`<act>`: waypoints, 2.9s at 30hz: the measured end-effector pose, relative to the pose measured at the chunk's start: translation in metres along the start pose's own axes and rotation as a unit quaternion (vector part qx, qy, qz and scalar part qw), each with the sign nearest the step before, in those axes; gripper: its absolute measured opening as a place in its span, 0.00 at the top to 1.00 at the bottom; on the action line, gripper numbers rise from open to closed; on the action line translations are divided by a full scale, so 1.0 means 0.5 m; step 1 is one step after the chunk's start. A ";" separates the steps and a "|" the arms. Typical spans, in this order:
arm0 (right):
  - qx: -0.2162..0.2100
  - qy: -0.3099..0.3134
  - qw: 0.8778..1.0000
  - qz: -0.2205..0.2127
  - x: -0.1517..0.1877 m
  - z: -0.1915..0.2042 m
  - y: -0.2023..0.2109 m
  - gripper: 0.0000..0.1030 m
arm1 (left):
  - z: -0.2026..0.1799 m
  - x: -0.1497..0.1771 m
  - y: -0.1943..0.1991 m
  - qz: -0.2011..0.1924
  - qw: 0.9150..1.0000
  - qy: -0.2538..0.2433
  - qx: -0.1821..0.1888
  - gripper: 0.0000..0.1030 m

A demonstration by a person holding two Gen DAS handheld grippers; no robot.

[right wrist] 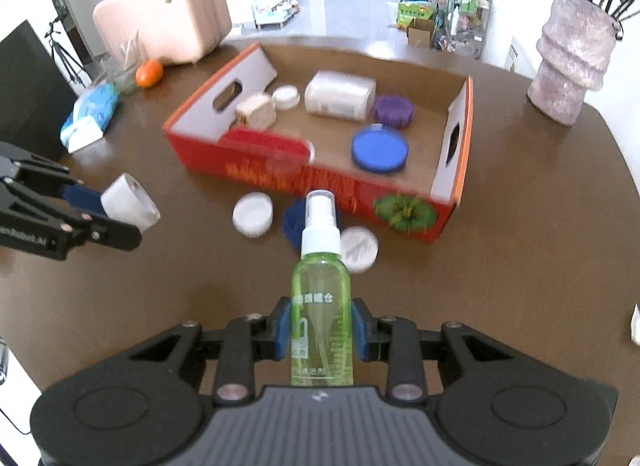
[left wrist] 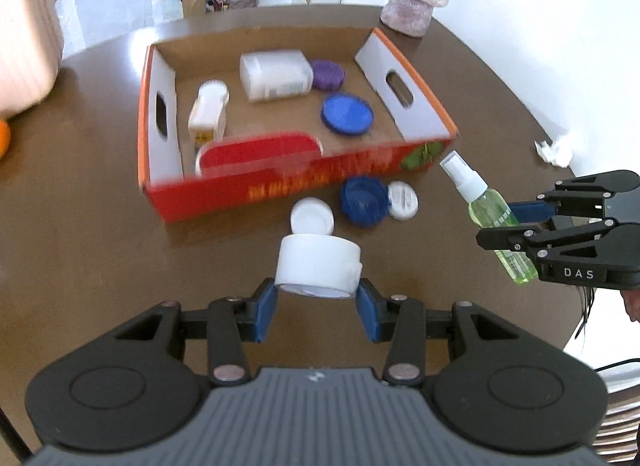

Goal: Organize rigid objects
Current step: 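Carry the tape roll and spray bottle into the box and open both tools, then withdraw both tools from the box toward the remaining caps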

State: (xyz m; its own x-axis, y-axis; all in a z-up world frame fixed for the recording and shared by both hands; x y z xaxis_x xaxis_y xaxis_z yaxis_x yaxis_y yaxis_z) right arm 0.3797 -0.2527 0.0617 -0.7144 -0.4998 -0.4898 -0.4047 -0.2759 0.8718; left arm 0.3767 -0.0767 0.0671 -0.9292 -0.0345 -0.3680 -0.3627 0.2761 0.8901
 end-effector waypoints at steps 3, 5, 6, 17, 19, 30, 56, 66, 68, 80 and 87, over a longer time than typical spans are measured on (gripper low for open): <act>-0.007 -0.015 1.000 -0.003 -0.057 -0.047 -0.012 0.71 | -0.007 -0.062 -0.016 0.003 1.000 0.000 -0.004 0.57; -0.004 -0.030 1.000 -0.004 -0.100 -0.089 -0.030 0.71 | -0.002 -0.110 -0.038 0.006 1.000 0.003 -0.015 0.57; 0.002 -0.039 0.999 -0.005 -0.120 -0.111 -0.041 0.71 | 0.003 -0.137 -0.054 0.009 1.000 0.011 -0.019 0.57; 0.053 -0.074 0.995 0.050 -0.220 -0.256 -0.231 0.71 | 0.027 -0.300 -0.245 0.052 0.997 0.038 -0.035 0.57; 0.063 -0.064 0.994 0.064 -0.218 -0.260 -0.257 0.71 | 0.030 -0.304 -0.271 0.061 0.997 0.036 -0.039 0.57; 0.062 -0.056 0.994 0.065 -0.213 -0.259 -0.295 0.71 | 0.048 -0.310 -0.323 0.063 0.995 0.047 -0.054 0.50; 0.024 -0.051 0.998 -0.010 -0.110 -0.096 -0.030 0.54 | 0.045 -0.137 -0.026 -0.023 0.997 0.046 -0.061 0.33; 0.018 -0.039 0.999 -0.016 -0.011 -0.009 0.015 0.50 | 0.040 0.007 0.038 -0.041 0.997 0.042 -0.052 0.30; 0.014 -0.041 0.999 -0.016 0.008 0.003 0.019 0.50 | 0.040 0.031 0.046 -0.044 0.997 0.040 -0.050 0.29; 0.011 -0.045 0.999 -0.004 0.084 0.042 0.033 0.49 | 0.030 0.108 0.049 -0.035 0.997 0.029 -0.054 0.29; 0.008 -0.048 0.999 -0.001 0.084 0.032 0.019 0.49 | 0.026 0.101 0.029 -0.026 0.998 0.026 -0.054 0.29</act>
State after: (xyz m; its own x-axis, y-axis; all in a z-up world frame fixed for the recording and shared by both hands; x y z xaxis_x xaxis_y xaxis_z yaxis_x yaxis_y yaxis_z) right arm 0.3368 -0.2631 0.0495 -0.7649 -0.4185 -0.4897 -0.4136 -0.2636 0.8714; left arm 0.3253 -0.0619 0.0578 -0.9106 -0.0970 -0.4016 -0.4127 0.1669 0.8955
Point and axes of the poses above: each gripper's, at about its wrist camera, not at the fingertips, and y roughly against the way its jaws point, z to its left, x to its underside, the point moved 7 cm from there along -y, roughly the way its jaws point, and after that the axes turned 14 degrees about y, right-handed, at the moved point
